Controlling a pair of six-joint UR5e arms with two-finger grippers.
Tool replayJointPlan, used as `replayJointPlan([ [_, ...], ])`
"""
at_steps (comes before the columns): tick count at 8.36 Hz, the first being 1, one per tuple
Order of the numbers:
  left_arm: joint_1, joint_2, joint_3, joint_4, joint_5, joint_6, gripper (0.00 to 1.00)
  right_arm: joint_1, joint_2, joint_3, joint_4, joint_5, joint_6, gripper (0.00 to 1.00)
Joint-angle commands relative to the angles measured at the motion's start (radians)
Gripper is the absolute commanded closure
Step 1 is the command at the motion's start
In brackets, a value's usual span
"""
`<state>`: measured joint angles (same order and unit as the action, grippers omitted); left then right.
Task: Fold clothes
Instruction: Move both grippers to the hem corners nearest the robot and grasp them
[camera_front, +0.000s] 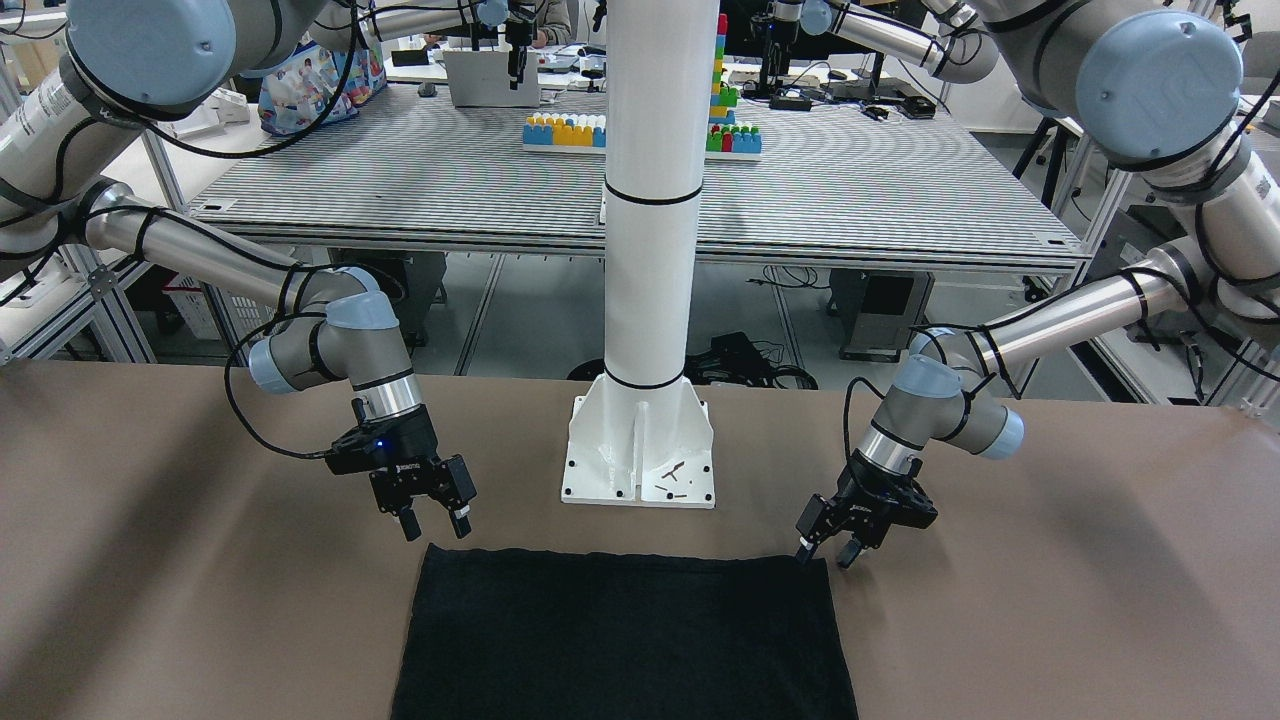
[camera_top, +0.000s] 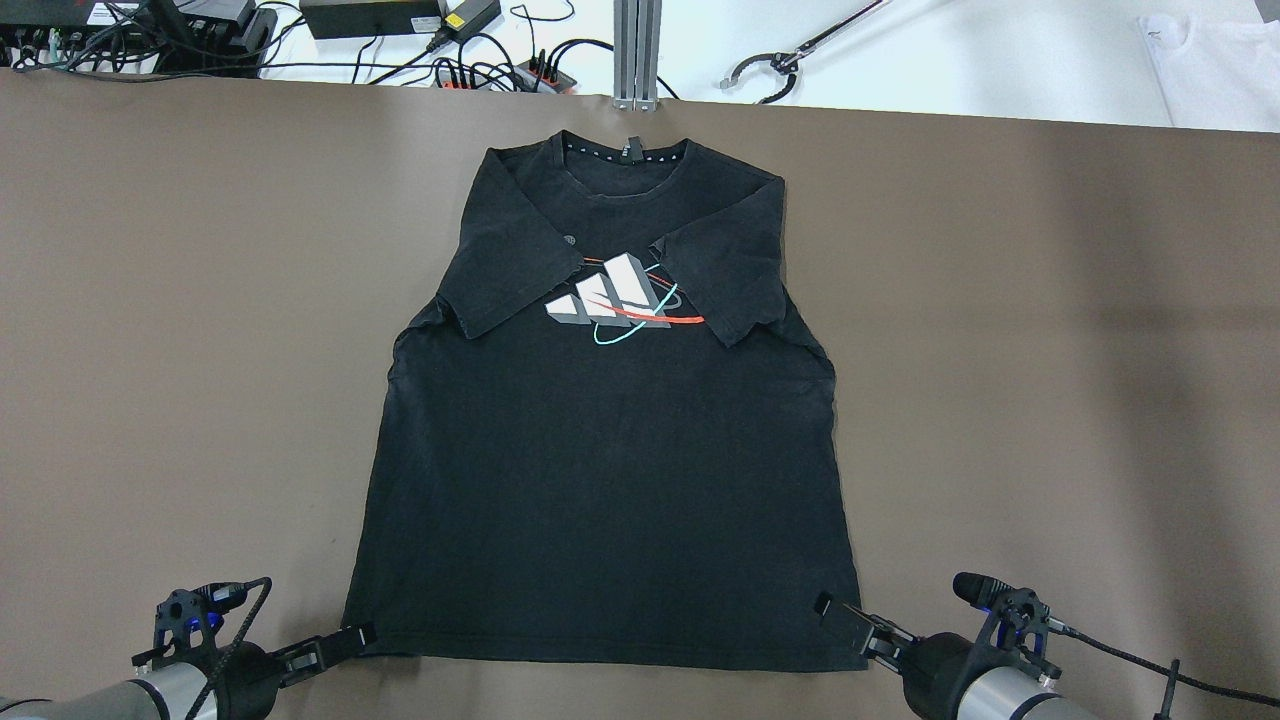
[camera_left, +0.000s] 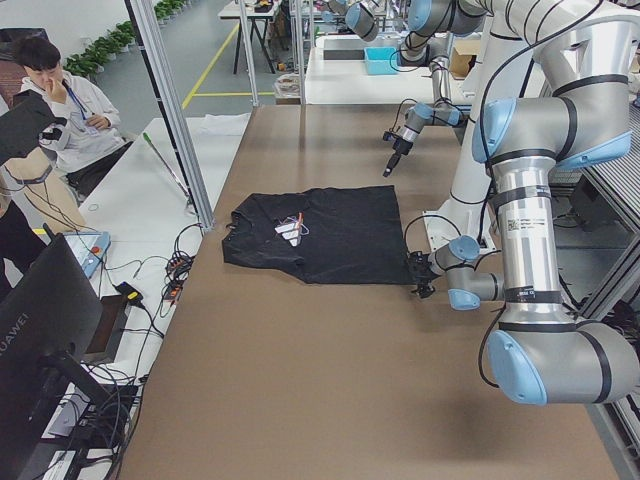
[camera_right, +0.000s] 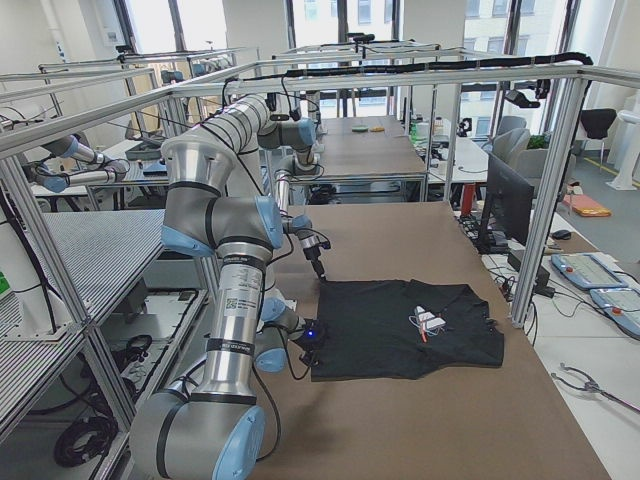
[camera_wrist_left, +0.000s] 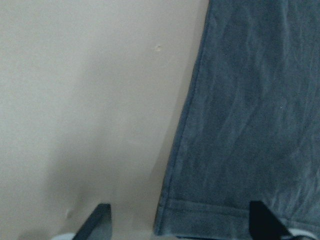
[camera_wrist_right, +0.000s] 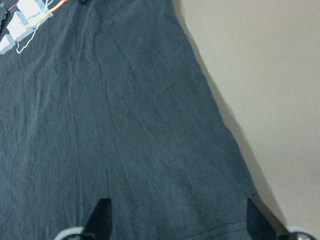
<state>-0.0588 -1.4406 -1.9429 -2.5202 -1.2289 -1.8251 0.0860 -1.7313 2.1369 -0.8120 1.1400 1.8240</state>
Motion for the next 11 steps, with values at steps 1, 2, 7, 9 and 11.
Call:
replayJointPlan([
  [1, 0.002, -0.001, -0.004, 0.001, 0.0, 0.004, 0.55, 0.0, -0.001, 0.0, 0.001, 0.001, 0.0, 0.05],
  [2, 0.002, -0.001, -0.004, 0.001, 0.0, 0.006, 0.64, 0.0, -0.001, 0.0, 0.001, 0.001, 0.0, 0.05],
  [7, 0.0, 0.0, -0.01, 0.001, -0.001, 0.013, 0.97, 0.0, -0.002, -0.003, 0.001, 0.007, -0.003, 0.05],
  [9, 0.002, 0.0, -0.011, 0.001, -0.001, 0.015, 1.0, -0.002, -0.025, -0.02, -0.003, 0.012, -0.003, 0.06],
  [11, 0.002, -0.001, -0.011, 0.001, 0.0, 0.015, 1.0, -0.02, -0.034, -0.081, -0.001, 0.009, -0.003, 0.06],
])
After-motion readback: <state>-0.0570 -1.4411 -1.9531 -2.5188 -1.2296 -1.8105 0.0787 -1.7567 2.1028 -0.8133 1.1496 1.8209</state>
